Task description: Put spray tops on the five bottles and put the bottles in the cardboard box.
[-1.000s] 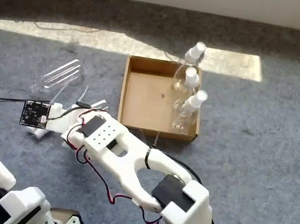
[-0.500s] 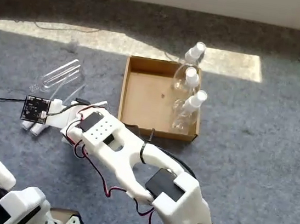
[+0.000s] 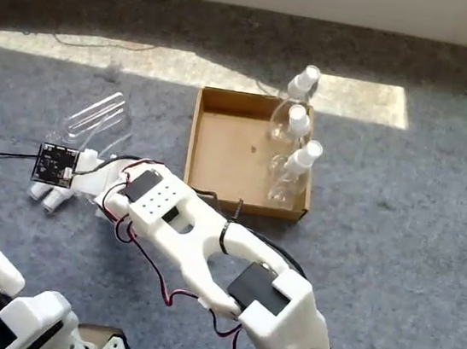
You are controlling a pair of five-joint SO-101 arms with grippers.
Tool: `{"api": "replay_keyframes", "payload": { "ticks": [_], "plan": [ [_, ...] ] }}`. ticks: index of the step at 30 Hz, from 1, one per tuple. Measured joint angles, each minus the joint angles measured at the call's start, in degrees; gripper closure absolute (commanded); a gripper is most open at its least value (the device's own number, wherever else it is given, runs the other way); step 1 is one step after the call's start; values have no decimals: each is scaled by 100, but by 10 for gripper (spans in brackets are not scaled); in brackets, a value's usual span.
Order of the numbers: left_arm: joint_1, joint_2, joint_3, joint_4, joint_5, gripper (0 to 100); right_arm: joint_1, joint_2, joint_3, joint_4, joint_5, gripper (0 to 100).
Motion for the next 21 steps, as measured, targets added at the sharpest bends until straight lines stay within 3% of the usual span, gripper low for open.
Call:
{"api": "replay_keyframes", "payload": {
  "ticks": [5,11,21],
  "plan": [
    [0,0,0,0,0,835,-132,-35,-185,800,0,983],
    [0,0,0,0,0,835,-158,-18,-466,1451,0,856],
    [0,0,0,0,0,835,-202,18,-563,1644,0,827]
  ]
}}
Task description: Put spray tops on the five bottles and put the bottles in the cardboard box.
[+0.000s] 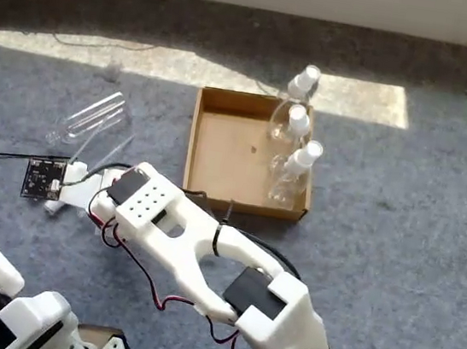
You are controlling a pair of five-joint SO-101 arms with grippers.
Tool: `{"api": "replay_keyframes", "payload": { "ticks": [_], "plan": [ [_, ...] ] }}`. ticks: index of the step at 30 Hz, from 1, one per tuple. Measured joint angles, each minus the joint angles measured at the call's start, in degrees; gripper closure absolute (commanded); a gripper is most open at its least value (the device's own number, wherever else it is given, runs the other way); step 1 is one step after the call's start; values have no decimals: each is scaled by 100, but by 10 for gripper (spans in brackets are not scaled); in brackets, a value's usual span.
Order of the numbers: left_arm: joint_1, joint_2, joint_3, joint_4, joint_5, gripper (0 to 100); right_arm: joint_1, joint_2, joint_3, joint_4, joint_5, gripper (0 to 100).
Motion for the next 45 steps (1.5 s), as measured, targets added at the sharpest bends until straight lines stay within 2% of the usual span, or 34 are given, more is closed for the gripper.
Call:
{"api": "replay_keyframes", "payload": {
  "ticks": [4,12,14,19,22,30,36,45],
  "plan": [
    [0,0,0,0,0,835,0,0,0,9,0,759],
    [0,0,0,0,0,835,-9,88,26,62,9,762],
    [0,0,0,0,0,835,0,88,26,141,9,801],
    [0,0,0,0,0,835,0,88,26,264,9,987],
    [0,0,0,0,0,835,0,88,26,273,-62,993],
    [0,0,0,0,0,835,0,9,26,527,-949,994],
    [0,0,0,0,0,835,70,-1090,26,1055,-1407,994],
    [44,0,0,149,0,835,422,-2910,26,2145,-1574,994]
  ]
}}
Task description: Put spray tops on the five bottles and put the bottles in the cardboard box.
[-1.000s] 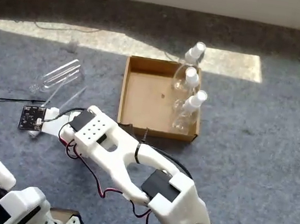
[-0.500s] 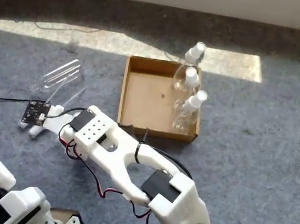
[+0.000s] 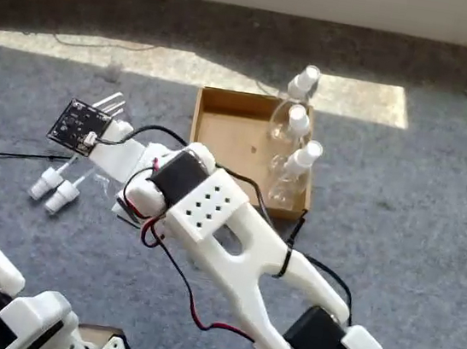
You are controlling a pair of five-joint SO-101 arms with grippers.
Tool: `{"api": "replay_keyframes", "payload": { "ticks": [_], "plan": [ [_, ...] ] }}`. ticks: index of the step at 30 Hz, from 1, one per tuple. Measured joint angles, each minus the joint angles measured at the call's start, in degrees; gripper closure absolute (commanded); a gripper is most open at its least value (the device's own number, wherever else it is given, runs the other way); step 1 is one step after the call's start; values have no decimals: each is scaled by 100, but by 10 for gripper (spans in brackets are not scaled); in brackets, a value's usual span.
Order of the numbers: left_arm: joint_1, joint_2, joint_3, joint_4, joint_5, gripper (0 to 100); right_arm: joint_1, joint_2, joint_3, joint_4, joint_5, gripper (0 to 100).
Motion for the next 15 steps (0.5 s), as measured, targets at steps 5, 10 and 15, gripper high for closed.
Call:
{"api": "replay_keyframes", "payload": {
  "ticks": [5,10,15],
  "plan": [
    [255,0,0,299,0,835,264,-1169,0,677,0,994],
    [457,0,0,721,0,835,1415,-2180,-237,1802,185,994],
    [668,0,0,1134,0,835,3411,-2884,-457,2391,905,994]
  ]
}}
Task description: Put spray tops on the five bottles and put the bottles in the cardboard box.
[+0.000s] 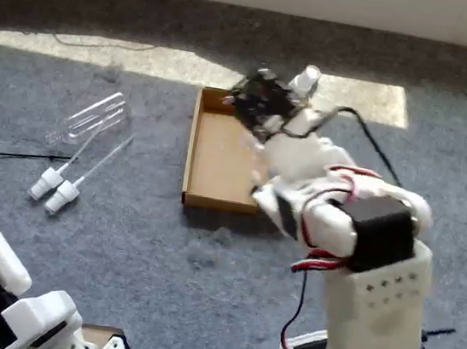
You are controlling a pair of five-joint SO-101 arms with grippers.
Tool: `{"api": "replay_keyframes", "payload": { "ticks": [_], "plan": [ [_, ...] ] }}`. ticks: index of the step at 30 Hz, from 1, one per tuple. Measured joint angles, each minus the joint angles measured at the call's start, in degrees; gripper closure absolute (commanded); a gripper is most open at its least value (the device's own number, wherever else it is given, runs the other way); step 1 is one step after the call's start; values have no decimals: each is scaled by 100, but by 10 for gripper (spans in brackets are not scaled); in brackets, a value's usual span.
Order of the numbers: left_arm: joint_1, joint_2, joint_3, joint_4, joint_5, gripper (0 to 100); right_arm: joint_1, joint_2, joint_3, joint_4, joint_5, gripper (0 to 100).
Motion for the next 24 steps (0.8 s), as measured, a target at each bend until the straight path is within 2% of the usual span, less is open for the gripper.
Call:
{"api": "replay_keyframes", "payload": {
  "ticks": [6,11,14,17,24],
  "plan": [
    [141,0,0,308,0,835,2910,-167,862,-53,976,994],
    [387,-237,0,738,0,835,4387,9,2532,-1530,1152,994],
    [492,-624,18,993,0,835,4756,440,3596,-2576,1160,994],
    [624,-1055,378,1073,0,835,4870,1081,4290,-3174,1160,994],
    [1609,-1749,1811,1081,0,835,5046,2602,4334,-4176,651,994]
  ]
}}
